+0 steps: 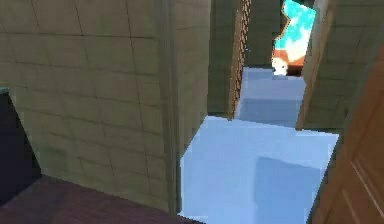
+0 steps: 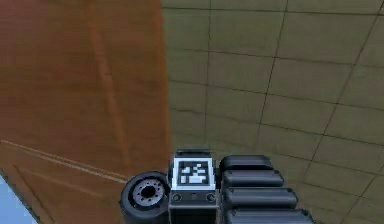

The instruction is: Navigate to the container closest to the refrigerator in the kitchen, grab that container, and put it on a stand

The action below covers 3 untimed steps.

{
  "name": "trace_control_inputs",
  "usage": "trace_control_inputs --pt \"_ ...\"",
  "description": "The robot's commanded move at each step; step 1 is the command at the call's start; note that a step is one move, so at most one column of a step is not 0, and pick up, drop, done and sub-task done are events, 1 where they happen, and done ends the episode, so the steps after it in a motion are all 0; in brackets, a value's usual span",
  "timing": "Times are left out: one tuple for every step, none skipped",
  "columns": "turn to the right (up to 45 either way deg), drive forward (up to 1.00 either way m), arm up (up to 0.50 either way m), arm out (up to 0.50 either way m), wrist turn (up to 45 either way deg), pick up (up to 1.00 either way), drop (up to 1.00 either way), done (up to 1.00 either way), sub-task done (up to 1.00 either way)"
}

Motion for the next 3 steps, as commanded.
trace_control_inputs --pt "24.0 0.00 0.00 0.00 0.0 0.00 0.00 0.00 0.00" --pt "0.0 1.00 0.00 0.00 0.0 0.00 0.00 0.00 0.00" --pt "0.0 0.35 0.00 0.00 0.0 0.00 0.00 0.00 0.00"
